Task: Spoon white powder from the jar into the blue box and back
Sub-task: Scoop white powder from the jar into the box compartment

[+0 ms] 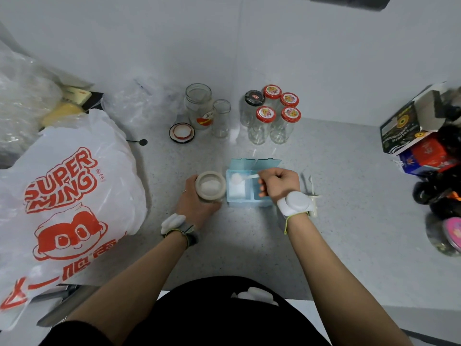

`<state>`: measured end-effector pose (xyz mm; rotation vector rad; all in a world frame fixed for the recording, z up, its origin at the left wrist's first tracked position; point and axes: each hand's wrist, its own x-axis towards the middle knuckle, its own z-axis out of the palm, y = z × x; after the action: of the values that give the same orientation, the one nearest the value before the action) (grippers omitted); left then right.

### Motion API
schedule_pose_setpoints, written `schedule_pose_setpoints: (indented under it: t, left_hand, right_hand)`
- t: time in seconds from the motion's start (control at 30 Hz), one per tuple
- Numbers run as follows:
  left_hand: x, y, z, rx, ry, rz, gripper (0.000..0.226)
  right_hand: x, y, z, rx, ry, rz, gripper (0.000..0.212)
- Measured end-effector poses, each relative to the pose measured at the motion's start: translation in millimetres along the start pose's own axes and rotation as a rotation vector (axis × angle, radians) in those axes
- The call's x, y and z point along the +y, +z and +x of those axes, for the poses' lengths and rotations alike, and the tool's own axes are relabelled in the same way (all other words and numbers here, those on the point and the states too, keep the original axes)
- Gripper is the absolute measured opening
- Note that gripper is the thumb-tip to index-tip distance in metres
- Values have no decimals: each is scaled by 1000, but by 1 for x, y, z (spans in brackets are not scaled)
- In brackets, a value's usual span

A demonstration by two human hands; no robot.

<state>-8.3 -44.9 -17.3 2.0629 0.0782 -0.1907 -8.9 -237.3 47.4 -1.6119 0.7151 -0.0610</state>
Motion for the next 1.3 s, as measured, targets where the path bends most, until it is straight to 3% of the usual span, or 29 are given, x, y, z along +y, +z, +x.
schedule_pose_setpoints:
  t: [0.23,0.53,0.93,1.1,1.2,1.3]
  left_hand:
    - [-6,2,2,8,-2,9,81]
    - [-9,5,3,46,30,24,79]
    - [-13,4,8,25,63,3,80]
    - [-17,5,9,18,71,-10,83]
    - [-18,6,9,24,74,-12,83]
    - [-20,7,9,27,69,-17,84]
  right_hand:
    - [-14,19,-10,-101,-81,-1,20]
    - [10,38,-19,-223,-167,-226,11]
    - [4,20,-5,-12,-193,-68,8]
    - [16,8,4,49,-364,-444,12]
    - [22,8,4,-57,-465,-695,20]
    - [25,12,8,-176,-433,-896,21]
